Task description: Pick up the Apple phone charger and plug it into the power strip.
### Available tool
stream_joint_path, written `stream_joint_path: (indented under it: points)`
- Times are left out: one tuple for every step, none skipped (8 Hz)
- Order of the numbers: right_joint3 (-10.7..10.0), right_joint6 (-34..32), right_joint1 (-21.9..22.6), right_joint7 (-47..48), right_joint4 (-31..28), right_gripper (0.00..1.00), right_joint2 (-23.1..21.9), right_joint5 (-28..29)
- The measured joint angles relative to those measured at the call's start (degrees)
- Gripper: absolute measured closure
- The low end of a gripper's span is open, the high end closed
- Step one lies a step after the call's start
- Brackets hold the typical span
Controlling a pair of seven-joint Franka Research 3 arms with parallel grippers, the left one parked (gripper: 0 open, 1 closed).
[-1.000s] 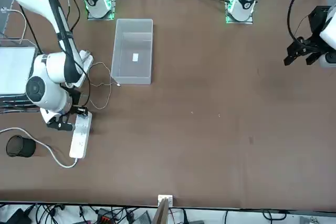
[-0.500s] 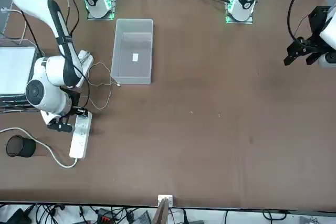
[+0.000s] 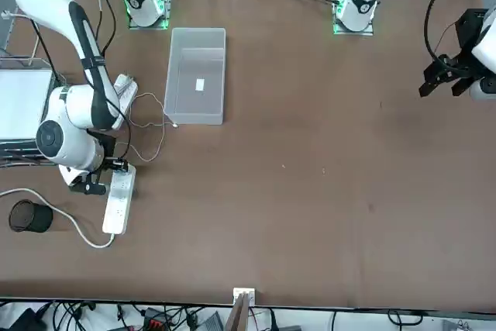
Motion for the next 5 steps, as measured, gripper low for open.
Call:
stream_joint_path:
  points:
    - [0.0, 0.5, 0.0, 0.0, 0.0, 0.64, 0.0, 0.0]
    - [0.1, 1.1, 0.0, 0.0, 0.0, 0.64, 0.1, 0.0]
    - [0.1, 1.7, 0.0, 0.0, 0.0, 0.64, 0.2, 0.1]
    - [0.1, 2.0, 0.0, 0.0, 0.0, 0.64, 0.5, 0.1]
    - [0.1, 2.0, 0.0, 0.0, 0.0, 0.64, 0.6, 0.1]
